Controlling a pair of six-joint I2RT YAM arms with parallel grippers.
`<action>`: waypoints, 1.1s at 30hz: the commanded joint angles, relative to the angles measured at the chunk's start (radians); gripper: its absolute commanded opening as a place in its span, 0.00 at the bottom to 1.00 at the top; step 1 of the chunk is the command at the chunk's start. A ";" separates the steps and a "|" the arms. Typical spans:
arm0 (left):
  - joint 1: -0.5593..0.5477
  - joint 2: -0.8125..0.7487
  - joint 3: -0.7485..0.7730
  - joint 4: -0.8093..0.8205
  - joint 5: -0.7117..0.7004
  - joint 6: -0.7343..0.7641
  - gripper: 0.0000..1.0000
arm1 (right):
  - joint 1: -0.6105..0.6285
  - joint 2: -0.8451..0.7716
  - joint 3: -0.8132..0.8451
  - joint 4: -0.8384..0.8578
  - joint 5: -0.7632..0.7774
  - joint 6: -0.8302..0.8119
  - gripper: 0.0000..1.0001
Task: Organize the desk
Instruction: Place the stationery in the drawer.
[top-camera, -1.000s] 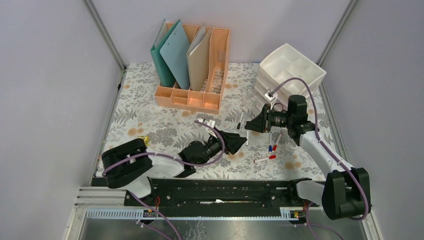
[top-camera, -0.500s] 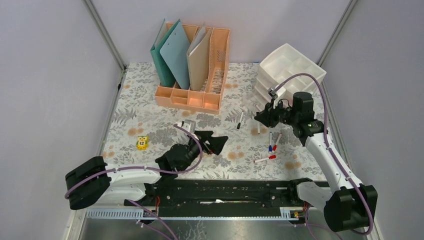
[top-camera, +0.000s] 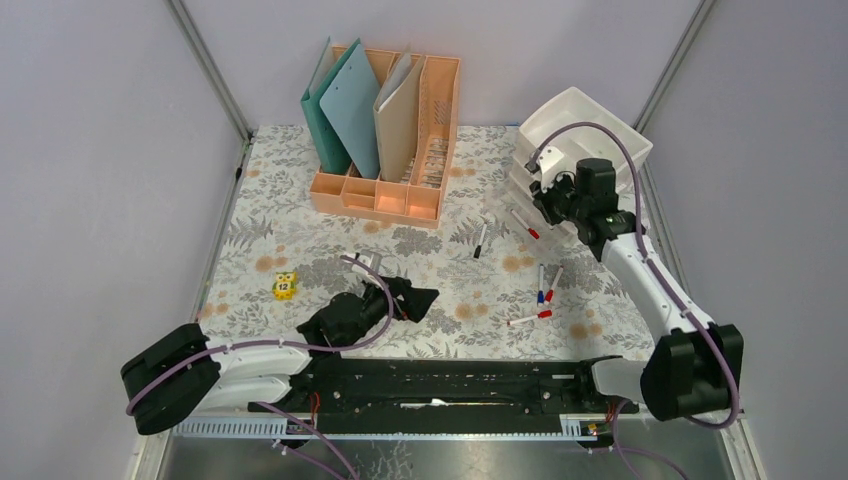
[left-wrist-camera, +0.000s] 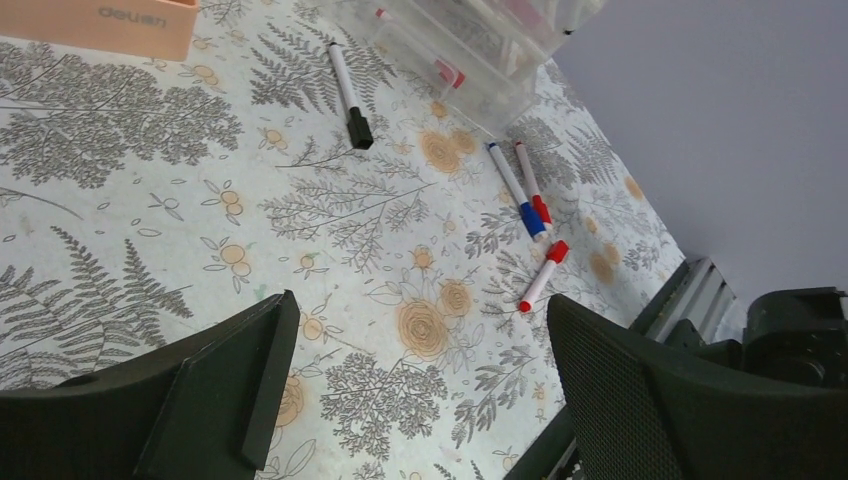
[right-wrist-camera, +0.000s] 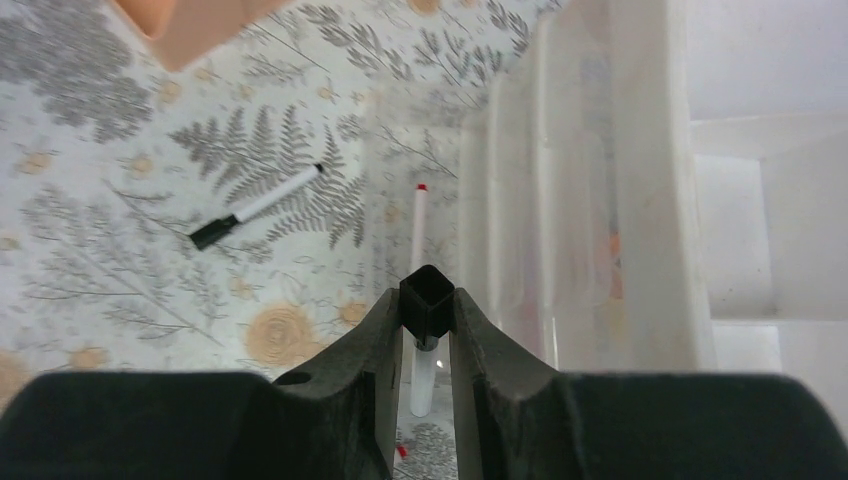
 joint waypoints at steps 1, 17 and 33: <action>0.009 -0.054 -0.010 0.045 0.037 0.000 0.99 | 0.028 0.061 0.047 0.076 0.172 -0.091 0.05; 0.011 -0.094 -0.035 0.045 0.042 0.002 0.99 | 0.074 0.220 0.049 0.107 0.316 -0.136 0.29; 0.011 -0.048 0.008 0.083 0.142 0.015 0.99 | 0.073 0.128 0.163 0.006 0.244 -0.077 0.58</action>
